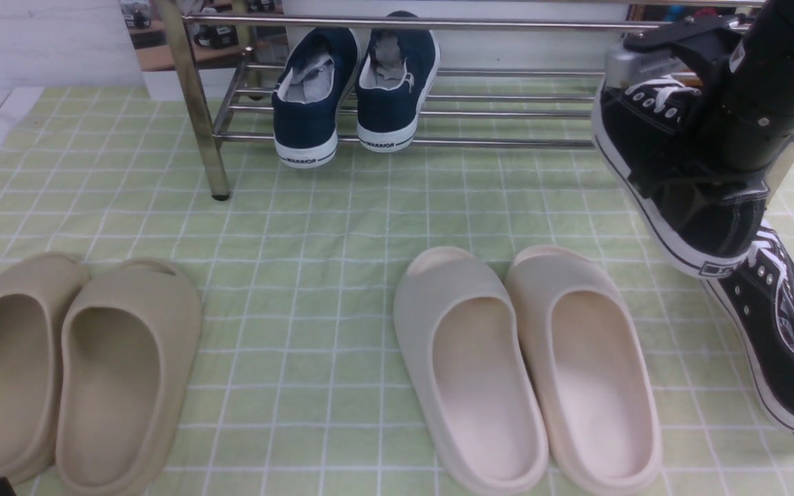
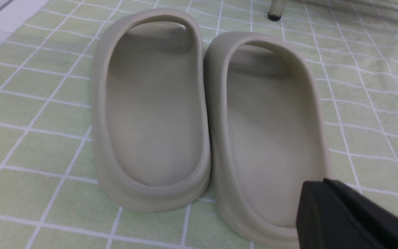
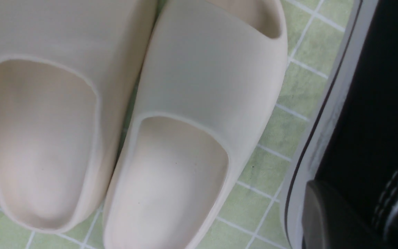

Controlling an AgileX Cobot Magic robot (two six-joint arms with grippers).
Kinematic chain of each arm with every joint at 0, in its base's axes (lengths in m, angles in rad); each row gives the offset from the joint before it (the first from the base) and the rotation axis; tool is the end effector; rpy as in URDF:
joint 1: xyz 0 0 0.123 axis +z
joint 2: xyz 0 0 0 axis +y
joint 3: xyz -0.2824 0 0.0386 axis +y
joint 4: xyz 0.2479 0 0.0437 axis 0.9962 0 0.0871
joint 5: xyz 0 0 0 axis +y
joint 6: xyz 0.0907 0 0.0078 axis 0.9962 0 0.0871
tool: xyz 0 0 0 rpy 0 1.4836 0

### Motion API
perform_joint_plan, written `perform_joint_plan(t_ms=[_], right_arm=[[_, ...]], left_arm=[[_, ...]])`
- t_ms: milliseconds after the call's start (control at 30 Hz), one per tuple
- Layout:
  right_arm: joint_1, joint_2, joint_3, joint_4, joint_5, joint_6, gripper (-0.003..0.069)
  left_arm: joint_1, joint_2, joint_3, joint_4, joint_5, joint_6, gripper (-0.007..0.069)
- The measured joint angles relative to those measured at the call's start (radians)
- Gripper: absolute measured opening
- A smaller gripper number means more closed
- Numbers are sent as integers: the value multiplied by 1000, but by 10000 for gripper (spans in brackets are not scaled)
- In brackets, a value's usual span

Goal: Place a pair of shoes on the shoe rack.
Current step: Use the right arm to put a shoe into the shoe rack

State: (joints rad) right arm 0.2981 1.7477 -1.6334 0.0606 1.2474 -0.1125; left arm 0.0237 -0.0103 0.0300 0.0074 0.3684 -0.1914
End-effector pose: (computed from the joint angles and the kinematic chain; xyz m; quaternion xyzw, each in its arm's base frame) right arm 0.3478 0.1123 0.3224 -0.1964 0.9689 0.0434 0.1441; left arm 0.0528 0.0015 0.1704 -0.0844 0.8007 -0.0466 0.5913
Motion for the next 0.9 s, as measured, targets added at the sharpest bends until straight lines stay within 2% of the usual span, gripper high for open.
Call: perform_joint_plan(t_ms=[267,367,900], right_arm=[[0,86,-20,-52,-82,-27,33],[0,147,-99,-84,-104,-42,33],[-11,600,-743,-61,-28,-74,36]], left_arm=[[0,0,0,0,0,0,-12],[0,0,0,0,0,0,-12],[0,0,0,0,0,0,-12]])
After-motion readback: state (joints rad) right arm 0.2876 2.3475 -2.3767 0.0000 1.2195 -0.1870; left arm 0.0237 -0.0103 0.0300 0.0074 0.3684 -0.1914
